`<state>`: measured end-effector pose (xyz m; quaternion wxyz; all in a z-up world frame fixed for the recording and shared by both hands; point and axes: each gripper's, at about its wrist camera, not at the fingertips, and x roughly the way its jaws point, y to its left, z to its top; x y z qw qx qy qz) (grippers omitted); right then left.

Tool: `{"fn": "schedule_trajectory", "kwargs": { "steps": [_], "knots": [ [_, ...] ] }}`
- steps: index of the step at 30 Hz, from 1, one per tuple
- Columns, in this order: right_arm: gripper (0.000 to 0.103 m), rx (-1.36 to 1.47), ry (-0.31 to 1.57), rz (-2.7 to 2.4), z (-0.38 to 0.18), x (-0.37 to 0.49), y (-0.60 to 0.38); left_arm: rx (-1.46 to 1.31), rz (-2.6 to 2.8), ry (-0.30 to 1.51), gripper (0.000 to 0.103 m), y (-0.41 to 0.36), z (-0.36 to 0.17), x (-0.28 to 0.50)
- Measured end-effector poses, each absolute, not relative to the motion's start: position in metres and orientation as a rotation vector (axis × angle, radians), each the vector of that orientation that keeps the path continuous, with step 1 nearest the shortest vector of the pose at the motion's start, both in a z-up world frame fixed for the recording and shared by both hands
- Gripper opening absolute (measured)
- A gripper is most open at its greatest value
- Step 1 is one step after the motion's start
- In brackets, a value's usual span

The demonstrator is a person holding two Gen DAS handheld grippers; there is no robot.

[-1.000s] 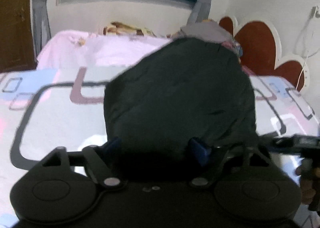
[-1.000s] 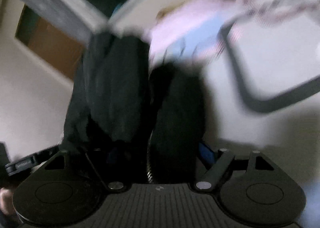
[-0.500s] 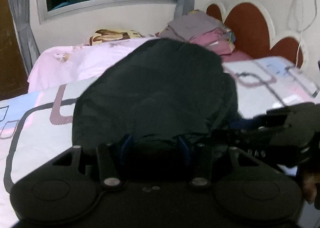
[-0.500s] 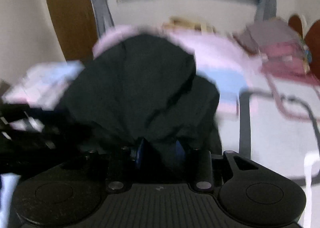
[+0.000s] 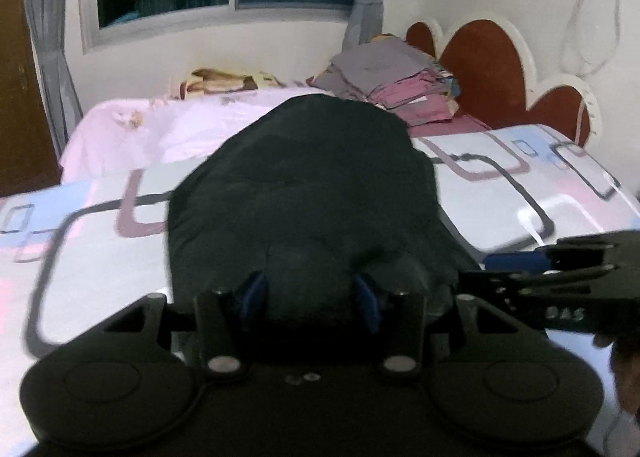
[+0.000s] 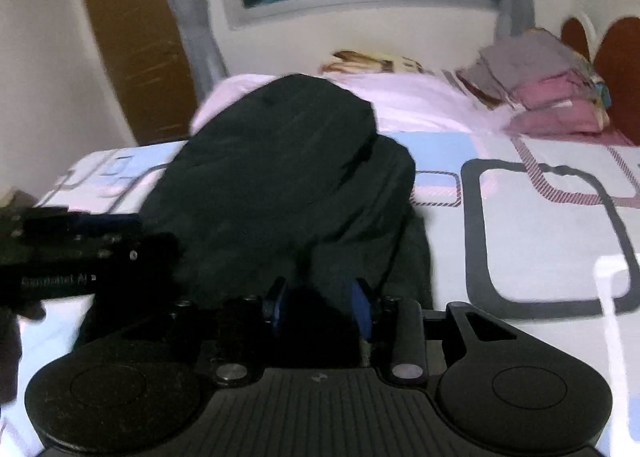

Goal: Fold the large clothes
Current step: 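Lower the coat bundle onto the bed with both grippers, then open both grippers and pull them back from the folded coat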

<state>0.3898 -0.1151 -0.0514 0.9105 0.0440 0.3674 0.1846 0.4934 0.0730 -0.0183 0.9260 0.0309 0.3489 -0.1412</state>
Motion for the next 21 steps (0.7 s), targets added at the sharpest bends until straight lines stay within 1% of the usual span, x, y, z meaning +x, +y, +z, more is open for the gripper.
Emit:
{"fn": "schedule_trajectory", "kwargs": {
  "steps": [3,5,6,7,10,11,12,13,14,15,16,18,19,21],
  "knots": [
    [0.036,0.042,0.83,0.41,-0.072,0.378,-0.102,0.09,-0.268,0.778,0.048,0.073,-0.036,0.471],
    [0.036,0.04,0.876,0.388,-0.085,0.383,-0.099,0.095,-0.246,0.78,0.049,0.068,-0.051,0.469],
    [0.036,0.057,0.882,0.387,-0.079,0.382,-0.096,0.1,-0.222,0.78,0.048,0.066,-0.048,0.465],
    [0.036,0.063,0.854,0.394,-0.069,0.376,-0.1,0.099,-0.216,0.767,0.044,0.064,-0.04,0.459],
    [0.036,0.046,0.736,0.387,-0.027,0.336,-0.12,0.111,-0.201,0.69,0.045,0.062,-0.01,0.418],
    [0.036,0.048,0.7,0.38,-0.012,0.318,-0.129,0.106,-0.194,0.666,0.051,0.062,-0.001,0.4],
    [0.036,0.064,0.677,0.383,-0.001,0.299,-0.138,0.094,-0.18,0.65,0.053,0.061,0.008,0.384],
    [0.036,0.072,0.658,0.382,0.008,0.283,-0.146,0.071,-0.169,0.631,0.062,0.061,0.016,0.364],
    [0.036,0.074,0.639,0.368,0.017,0.263,-0.154,0.055,-0.153,0.608,0.08,0.058,0.025,0.348],
    [0.044,0.085,0.621,0.356,0.023,0.244,-0.161,0.046,-0.133,0.577,0.092,0.056,0.032,0.329],
    [0.095,0.1,0.605,0.344,0.027,0.225,-0.167,0.04,-0.108,0.528,0.103,0.052,0.039,0.308],
    [0.103,0.098,0.556,0.305,0.033,0.19,-0.177,0.041,-0.067,0.527,0.103,0.045,0.047,0.284],
    [0.103,0.086,0.572,0.297,0.034,0.175,-0.179,0.042,-0.069,0.553,0.103,0.042,0.05,0.273],
    [0.103,0.096,0.578,0.3,0.037,0.15,-0.183,0.03,-0.062,0.547,0.103,0.037,0.055,0.248]
  ]
}}
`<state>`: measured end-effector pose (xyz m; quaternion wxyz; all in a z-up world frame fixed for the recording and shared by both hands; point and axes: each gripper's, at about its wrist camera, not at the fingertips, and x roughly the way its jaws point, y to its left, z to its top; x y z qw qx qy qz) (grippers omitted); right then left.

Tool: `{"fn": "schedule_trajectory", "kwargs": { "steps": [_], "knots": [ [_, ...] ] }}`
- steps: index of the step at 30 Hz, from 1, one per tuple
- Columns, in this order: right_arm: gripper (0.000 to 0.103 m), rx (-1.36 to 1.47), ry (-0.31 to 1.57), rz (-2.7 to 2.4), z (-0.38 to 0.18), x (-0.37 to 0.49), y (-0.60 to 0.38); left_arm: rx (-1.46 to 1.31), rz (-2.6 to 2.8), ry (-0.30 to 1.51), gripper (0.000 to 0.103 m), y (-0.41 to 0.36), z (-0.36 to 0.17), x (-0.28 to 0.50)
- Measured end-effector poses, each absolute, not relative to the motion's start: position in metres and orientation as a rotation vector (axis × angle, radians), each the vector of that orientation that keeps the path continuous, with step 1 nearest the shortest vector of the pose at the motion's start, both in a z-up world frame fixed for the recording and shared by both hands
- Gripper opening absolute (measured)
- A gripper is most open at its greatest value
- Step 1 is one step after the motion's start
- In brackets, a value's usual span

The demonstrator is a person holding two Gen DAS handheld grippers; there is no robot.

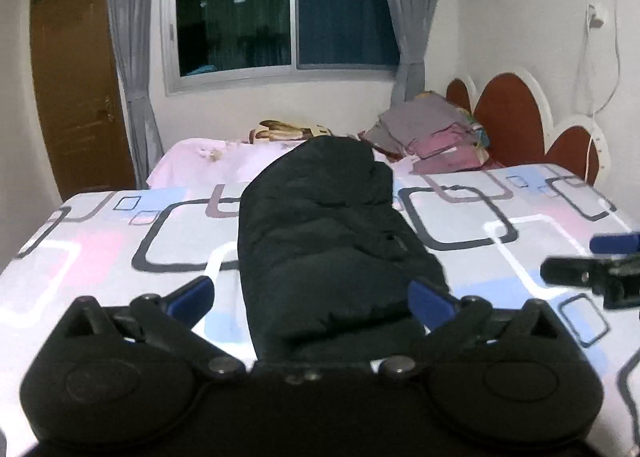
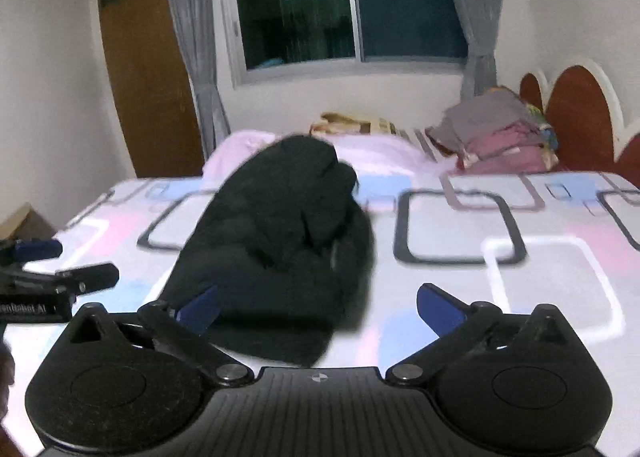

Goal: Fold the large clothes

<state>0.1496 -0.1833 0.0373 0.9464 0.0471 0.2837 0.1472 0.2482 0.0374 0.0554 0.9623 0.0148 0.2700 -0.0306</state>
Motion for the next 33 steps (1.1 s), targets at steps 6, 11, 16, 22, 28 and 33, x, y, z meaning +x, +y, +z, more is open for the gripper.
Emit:
{"fn": "schedule_trajectory", "kwargs": {
  "steps": [6,11,16,22,28,33],
  "knots": [
    [0.103,0.08,0.548,0.309,0.057,0.089,-0.183,-0.01,-0.05,0.542,0.103,0.027,0.069,0.196],
    [0.103,0.069,0.535,0.321,0.062,0.057,-0.181,-0.004,-0.032,0.525,0.103,0.021,0.075,0.17],
    [0.103,0.072,0.523,0.333,0.066,0.044,-0.181,-0.011,-0.025,0.507,0.103,0.019,0.078,0.152],
    [0.103,0.062,0.519,0.335,0.071,0.036,-0.181,-0.023,-0.019,0.492,0.103,0.022,0.079,0.142],
    [0.103,0.058,0.516,0.329,0.073,0.034,-0.182,-0.026,-0.019,0.476,0.103,0.023,0.081,0.14],
    [0.103,0.055,0.514,0.33,0.074,0.033,-0.183,-0.024,-0.024,0.469,0.103,0.023,0.083,0.14]
  ]
}}
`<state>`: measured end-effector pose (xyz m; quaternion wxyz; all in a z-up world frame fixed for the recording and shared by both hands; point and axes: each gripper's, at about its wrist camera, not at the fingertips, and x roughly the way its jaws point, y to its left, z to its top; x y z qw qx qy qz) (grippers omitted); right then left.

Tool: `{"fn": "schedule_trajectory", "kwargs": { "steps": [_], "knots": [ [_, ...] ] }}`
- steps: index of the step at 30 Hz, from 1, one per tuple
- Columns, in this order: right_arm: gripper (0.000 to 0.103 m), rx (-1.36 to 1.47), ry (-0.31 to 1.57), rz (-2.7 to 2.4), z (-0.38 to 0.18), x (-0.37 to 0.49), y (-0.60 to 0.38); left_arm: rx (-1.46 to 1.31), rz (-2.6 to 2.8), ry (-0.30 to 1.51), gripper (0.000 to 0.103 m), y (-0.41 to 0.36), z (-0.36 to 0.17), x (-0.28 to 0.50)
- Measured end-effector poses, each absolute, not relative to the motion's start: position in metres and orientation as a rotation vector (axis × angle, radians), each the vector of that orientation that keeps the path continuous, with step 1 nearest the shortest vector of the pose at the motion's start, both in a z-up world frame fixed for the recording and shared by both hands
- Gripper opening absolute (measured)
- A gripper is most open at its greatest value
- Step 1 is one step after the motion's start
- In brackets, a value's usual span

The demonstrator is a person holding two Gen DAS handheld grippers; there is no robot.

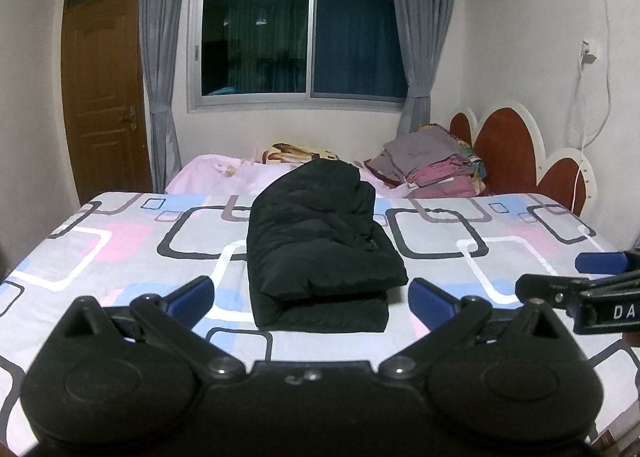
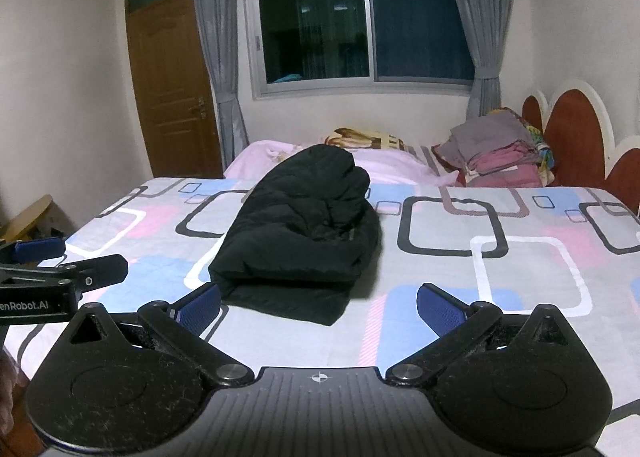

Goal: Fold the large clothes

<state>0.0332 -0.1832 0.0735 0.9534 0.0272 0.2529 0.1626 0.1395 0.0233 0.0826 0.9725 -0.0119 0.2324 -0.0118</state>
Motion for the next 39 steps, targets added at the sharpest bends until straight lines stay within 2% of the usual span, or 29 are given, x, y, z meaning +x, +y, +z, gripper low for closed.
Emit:
{"fn": "schedule_trajectory", "kwargs": {
  "steps": [39],
  "knots": [
    [0.103,0.042,0.509,0.323,0.0793,0.0308,-0.1828,-0.026,-0.042,0.441,0.103,0.0308,0.0866,0.1344]
  ]
}}
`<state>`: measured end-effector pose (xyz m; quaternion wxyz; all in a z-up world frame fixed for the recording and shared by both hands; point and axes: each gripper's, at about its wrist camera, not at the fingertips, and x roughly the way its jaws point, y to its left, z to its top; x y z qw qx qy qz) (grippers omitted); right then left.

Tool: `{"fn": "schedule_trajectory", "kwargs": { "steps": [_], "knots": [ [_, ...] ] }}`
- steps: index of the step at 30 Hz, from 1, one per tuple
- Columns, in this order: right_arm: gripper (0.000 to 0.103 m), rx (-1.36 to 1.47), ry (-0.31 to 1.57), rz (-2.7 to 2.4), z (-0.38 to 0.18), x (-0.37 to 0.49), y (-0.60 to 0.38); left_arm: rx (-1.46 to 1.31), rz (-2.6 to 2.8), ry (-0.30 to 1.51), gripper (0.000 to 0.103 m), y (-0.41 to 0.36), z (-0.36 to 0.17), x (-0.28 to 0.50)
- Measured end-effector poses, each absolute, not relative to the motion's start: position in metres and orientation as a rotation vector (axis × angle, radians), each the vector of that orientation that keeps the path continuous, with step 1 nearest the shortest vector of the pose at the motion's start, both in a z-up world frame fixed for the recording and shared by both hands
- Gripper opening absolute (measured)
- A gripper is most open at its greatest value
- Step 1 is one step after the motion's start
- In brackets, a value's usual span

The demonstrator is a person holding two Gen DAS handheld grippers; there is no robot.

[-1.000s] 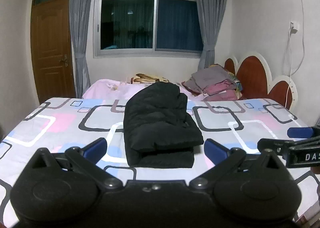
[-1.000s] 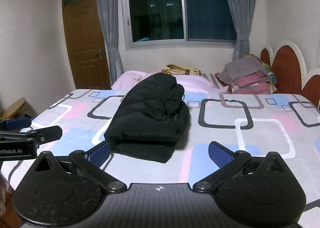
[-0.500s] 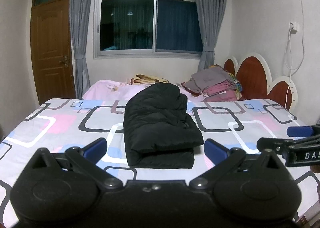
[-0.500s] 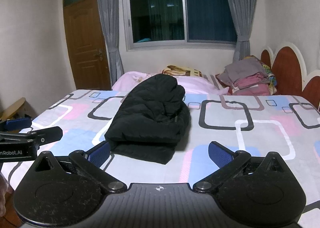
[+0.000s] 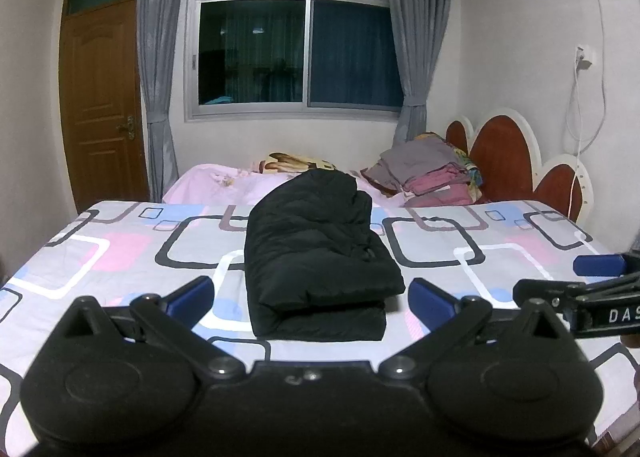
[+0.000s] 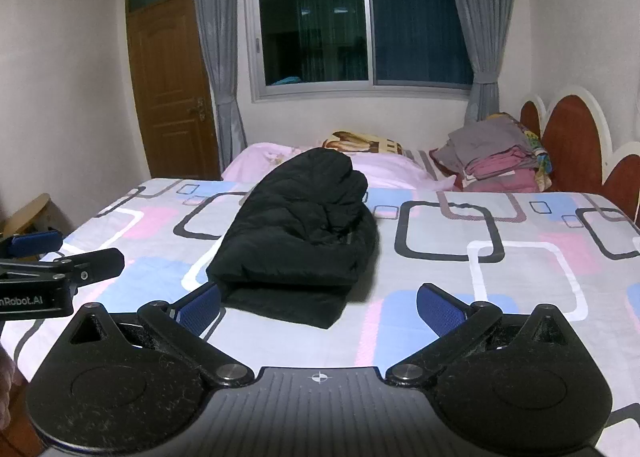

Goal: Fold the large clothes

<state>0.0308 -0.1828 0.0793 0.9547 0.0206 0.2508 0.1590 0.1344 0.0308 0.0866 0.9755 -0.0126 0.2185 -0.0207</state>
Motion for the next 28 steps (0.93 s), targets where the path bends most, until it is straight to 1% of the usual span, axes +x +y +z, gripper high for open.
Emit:
{"fn": "schedule_trajectory", "kwargs": {
  "steps": [28],
  "knots": [
    [0.103,0.034,0.505,0.328,0.079,0.031,-0.178,-0.025,-0.091,0.415,0.103,0.041,0.09,0.129]
  ]
}}
